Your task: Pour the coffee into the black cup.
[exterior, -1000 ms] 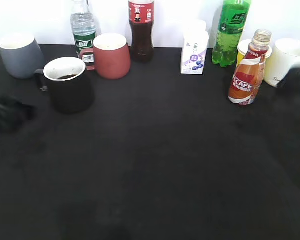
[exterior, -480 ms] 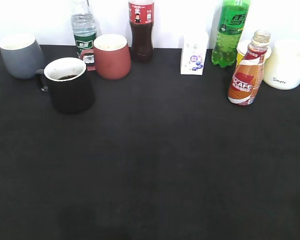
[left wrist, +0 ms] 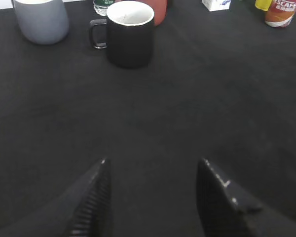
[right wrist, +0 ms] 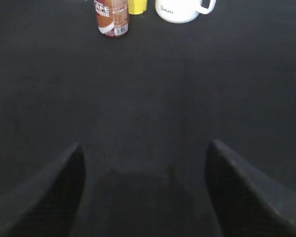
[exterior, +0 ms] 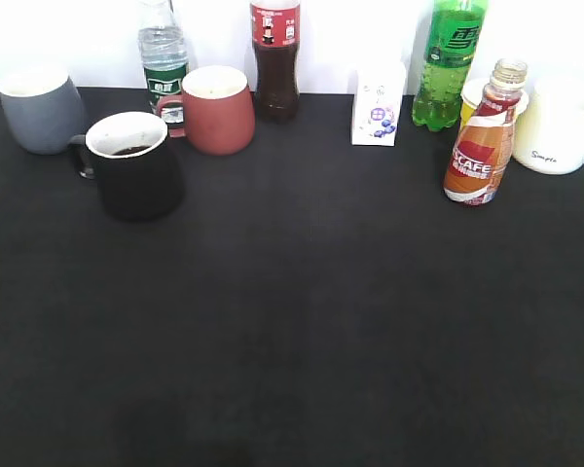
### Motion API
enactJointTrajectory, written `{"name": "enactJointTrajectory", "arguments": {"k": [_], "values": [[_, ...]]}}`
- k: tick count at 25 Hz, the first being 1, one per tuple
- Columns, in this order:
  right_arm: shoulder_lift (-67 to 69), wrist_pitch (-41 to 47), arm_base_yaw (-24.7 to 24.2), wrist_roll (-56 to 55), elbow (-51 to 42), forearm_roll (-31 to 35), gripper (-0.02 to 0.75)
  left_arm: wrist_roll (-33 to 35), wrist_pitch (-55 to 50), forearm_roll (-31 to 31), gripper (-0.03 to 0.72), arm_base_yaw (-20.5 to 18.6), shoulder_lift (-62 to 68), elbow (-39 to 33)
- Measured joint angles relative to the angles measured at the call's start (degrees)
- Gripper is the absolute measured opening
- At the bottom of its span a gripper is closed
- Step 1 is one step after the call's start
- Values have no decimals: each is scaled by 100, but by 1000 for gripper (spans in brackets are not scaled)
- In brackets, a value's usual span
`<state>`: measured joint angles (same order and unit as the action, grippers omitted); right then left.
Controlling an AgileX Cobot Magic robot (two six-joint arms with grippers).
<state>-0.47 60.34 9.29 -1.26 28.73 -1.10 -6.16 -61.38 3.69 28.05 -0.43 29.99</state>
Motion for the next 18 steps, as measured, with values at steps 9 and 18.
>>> {"name": "enactJointTrajectory", "arguments": {"k": [9,18], "values": [[0,-40,-202,0,0,0,590,13,13,-5,385,-667,0,0],[0,-53,-1231,0,-2,13,590,13,18,-5,344,-2701,0,0]]}}
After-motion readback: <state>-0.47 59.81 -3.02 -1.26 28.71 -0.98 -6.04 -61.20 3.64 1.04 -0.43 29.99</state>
